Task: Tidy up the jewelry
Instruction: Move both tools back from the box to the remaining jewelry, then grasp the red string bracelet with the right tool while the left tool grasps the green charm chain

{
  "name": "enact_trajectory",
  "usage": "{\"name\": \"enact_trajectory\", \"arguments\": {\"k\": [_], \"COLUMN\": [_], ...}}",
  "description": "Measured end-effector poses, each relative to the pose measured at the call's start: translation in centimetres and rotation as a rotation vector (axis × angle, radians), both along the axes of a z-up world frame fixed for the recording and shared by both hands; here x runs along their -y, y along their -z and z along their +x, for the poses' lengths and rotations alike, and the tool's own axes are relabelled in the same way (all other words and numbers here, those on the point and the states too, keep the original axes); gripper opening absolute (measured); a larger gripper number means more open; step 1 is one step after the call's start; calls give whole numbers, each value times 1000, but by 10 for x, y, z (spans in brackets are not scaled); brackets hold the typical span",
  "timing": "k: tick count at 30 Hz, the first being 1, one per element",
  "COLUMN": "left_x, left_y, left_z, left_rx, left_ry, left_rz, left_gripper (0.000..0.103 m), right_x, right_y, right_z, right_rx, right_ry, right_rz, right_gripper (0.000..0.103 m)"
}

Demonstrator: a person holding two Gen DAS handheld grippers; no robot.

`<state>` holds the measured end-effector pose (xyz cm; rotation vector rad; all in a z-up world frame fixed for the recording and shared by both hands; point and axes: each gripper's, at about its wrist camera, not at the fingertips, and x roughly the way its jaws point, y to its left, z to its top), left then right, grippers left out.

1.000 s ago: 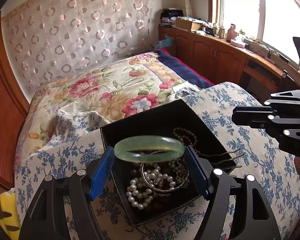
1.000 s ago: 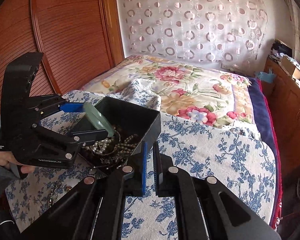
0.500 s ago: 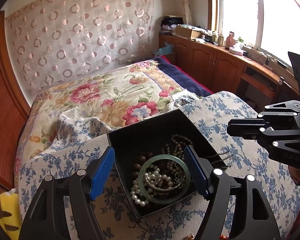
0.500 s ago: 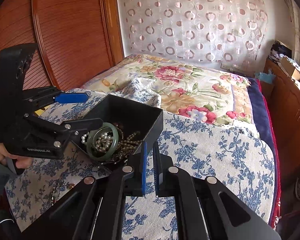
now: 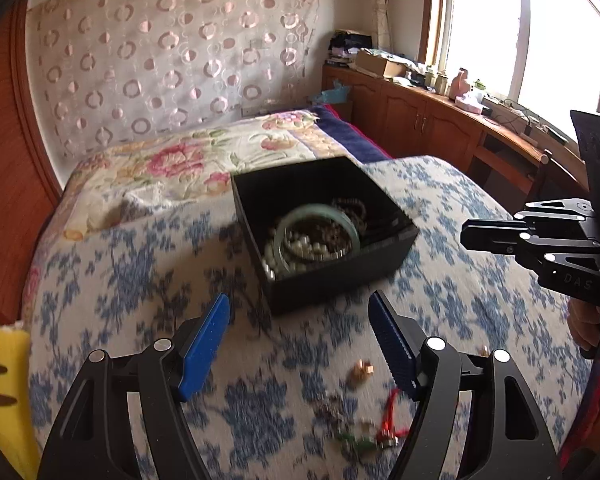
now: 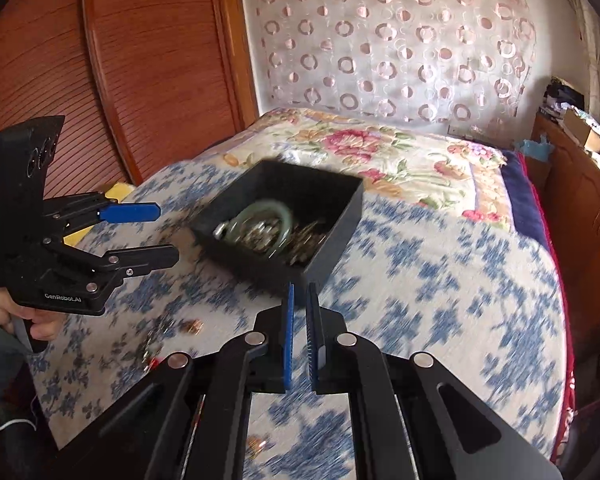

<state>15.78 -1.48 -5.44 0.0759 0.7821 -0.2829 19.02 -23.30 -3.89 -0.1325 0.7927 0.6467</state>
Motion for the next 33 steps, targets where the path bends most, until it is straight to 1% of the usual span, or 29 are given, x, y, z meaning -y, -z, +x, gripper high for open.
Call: {"name": "enact_trajectory", "arguments": {"k": [5,9,10,11,12,14,18,19,20,21,22,24,27,28,29,31,33], "left_x": [-13,-16,-17,-17,-17,-16,-14,-13,-11,-10,-9,-7,-3,-1,1,6,10], "left_y": [19,31,34,36,38,41,43,44,45,45,46,46,45,43,41,40,40], "left_z": [-29,-45,-50,-54,-57,-64,-76,-77,-80,-82,-84,-86,-85,-85,-84,-79,-74], "left_rx": [-47,-66,-73,-79,-83,-90,-96,-97,-96,-95,-96,-92,-92,-88,-85,-89,-91], "left_ry": [-33,-45,-47,-48,-47,-49,-49,-48,-49,-49,-47,-48,-46,-43,-41,-42,-43], "left_rz": [-34,-18,-19,-23,-24,-18,-30,-29,-25,-23,-25,-24,-46,-52,-58,-60,-50], "left_gripper": [69,69,69,69,69,69,69,69,69,69,69,69,69,67,63,59,57], "right_x": [-15,-26,-29,-30,-33,-37,-49,-52,-55,-57,-58,-56,-52,-52,-52,-51,-52], "right_y": [26,37,39,41,43,46,53,56,58,59,59,59,61,62,62,62,62], "right_z": [-21,-34,-36,-38,-42,-47,-61,-62,-63,-64,-65,-63,-65,-68,-68,-68,-68], "right_rx": [-59,-74,-76,-78,-79,-81,-87,-90,-91,-64,-52,-56,-28,-11,-9,-7,-4], "right_ry": [-36,-57,-58,-61,-66,-78,-105,-112,-112,-103,-99,-79,-55,-55,-52,-48,-46], "right_rz": [-28,-51,-58,-59,-57,-59,-91,-105,-124,-158,-180,-182,-179,-179,-179,-180,-183], "right_gripper": [8,8,10,23,32,32,31,29,18,10,8,8,8,8,8,8,8]}}
